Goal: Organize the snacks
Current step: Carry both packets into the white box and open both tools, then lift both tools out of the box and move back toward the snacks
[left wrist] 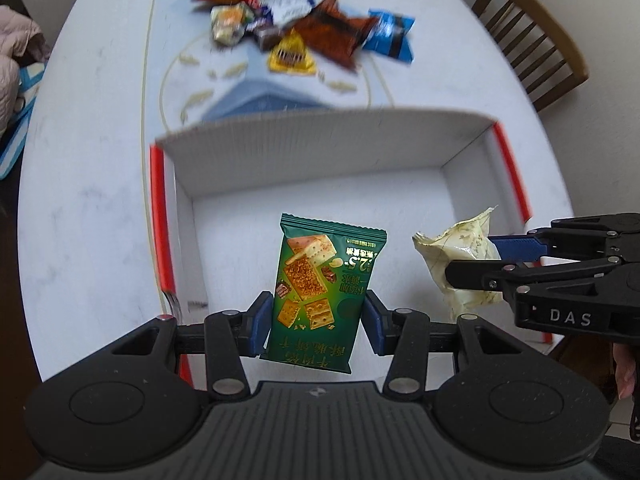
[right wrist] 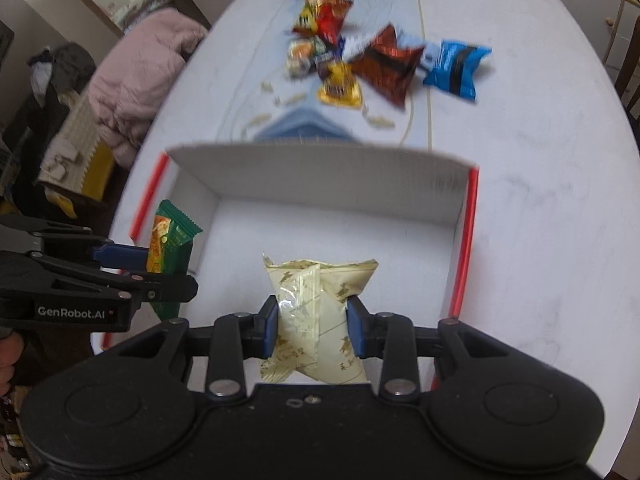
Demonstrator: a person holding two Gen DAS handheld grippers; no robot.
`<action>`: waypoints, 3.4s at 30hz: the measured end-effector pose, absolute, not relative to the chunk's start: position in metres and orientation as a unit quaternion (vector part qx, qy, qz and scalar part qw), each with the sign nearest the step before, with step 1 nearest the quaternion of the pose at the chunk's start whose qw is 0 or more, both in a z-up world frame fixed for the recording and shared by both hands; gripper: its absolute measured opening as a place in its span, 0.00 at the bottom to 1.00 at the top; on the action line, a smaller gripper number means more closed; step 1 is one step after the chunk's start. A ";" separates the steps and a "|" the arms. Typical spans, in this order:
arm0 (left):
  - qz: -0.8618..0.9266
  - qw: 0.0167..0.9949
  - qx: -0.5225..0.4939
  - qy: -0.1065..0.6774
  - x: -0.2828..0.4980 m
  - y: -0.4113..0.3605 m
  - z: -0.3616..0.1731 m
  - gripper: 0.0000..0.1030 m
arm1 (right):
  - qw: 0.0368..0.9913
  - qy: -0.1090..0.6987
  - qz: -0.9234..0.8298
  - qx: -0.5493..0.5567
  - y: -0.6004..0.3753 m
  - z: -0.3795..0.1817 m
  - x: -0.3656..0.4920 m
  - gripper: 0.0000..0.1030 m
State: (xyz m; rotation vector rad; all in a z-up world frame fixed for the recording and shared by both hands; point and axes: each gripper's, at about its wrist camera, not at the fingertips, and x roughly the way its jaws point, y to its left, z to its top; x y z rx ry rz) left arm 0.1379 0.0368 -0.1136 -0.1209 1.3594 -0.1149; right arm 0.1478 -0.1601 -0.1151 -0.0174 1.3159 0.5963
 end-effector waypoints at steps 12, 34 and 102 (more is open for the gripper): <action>-0.023 0.750 -0.050 0.659 0.131 0.019 -0.159 0.45 | 0.740 0.616 0.266 -0.052 -0.140 -0.152 0.133 0.33; -0.015 0.734 -0.071 0.676 0.134 0.027 -0.177 0.50 | 0.729 0.632 0.254 -0.068 -0.130 -0.173 0.130 0.36; 0.069 0.882 -0.053 0.464 0.327 0.086 -0.018 0.78 | 0.819 0.450 0.336 -0.119 -0.142 -0.048 0.324 0.93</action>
